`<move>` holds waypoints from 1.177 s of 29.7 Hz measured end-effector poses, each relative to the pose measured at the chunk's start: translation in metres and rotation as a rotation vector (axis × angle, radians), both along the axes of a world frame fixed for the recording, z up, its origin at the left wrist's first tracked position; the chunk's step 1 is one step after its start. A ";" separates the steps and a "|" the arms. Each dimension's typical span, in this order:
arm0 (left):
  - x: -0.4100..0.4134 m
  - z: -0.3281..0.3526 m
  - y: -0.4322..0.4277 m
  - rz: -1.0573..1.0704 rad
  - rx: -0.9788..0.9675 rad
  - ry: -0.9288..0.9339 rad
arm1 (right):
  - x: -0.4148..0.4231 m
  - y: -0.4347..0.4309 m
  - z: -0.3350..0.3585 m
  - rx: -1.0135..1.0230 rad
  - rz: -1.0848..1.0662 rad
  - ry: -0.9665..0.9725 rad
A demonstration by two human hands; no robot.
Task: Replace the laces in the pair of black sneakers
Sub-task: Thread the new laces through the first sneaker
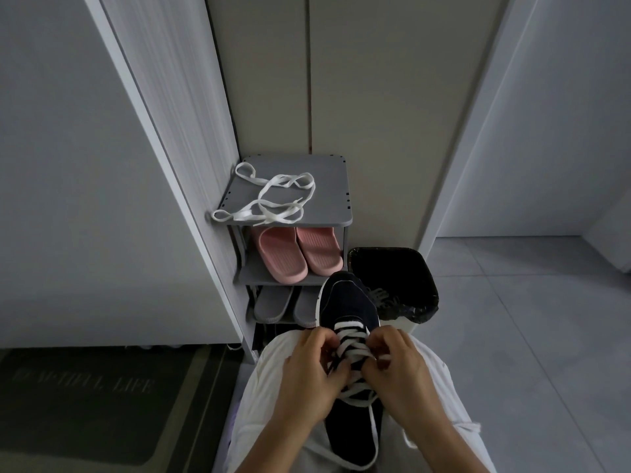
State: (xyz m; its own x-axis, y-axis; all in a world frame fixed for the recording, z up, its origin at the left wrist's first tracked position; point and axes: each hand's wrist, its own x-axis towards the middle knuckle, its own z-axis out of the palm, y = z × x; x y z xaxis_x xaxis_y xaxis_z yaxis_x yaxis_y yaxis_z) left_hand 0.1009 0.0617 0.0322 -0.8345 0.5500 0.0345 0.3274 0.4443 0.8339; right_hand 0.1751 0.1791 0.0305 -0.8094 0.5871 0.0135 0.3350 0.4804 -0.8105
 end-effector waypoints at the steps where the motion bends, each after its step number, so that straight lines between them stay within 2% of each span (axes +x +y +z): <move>1: -0.001 0.000 -0.001 0.023 0.048 -0.047 | 0.000 0.000 -0.001 -0.009 0.009 0.019; 5: -0.014 -0.001 0.000 0.066 0.060 -0.105 | -0.005 0.004 0.001 -0.116 0.010 0.042; 12: -0.029 -0.006 0.001 0.052 0.124 -0.306 | -0.018 0.024 0.012 -0.248 0.124 -0.072; 17: -0.026 -0.008 -0.003 0.057 0.165 -0.372 | -0.011 0.028 0.008 -0.378 0.092 -0.095; 22: -0.018 -0.008 -0.007 0.059 0.162 -0.223 | -0.003 0.027 0.004 -0.074 0.067 -0.205; 25: -0.006 -0.010 -0.015 0.008 0.185 -0.200 | 0.004 0.021 0.016 0.008 0.104 -0.208; 26: -0.002 -0.009 -0.017 -0.020 0.192 -0.194 | 0.006 0.019 0.018 0.104 0.123 -0.217; 28: 0.001 -0.007 -0.021 -0.063 0.216 -0.154 | 0.012 0.016 0.013 0.234 0.032 -0.130; 30: 0.000 -0.008 -0.024 -0.092 0.202 -0.043 | 0.017 0.007 0.008 0.048 -0.109 0.043; 32: -0.001 -0.017 -0.026 -0.181 0.088 0.147 | 0.027 -0.009 0.006 -0.393 -0.128 0.208; 33: 0.000 -0.023 -0.025 -0.233 0.014 0.260 | 0.033 -0.017 0.006 -0.625 -0.069 0.215; 35: 0.003 -0.033 -0.022 -0.242 -0.048 0.408 | 0.045 -0.028 0.005 -0.828 0.201 0.041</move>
State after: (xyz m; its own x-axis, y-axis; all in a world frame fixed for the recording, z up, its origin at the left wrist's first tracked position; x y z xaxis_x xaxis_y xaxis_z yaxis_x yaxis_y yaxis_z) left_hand 0.1040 0.0402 -0.0007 -0.6057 0.7361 0.3022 0.7227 0.3500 0.5960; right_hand 0.2197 0.1514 0.0354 -0.9074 0.2662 -0.3252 0.2693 -0.2257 -0.9362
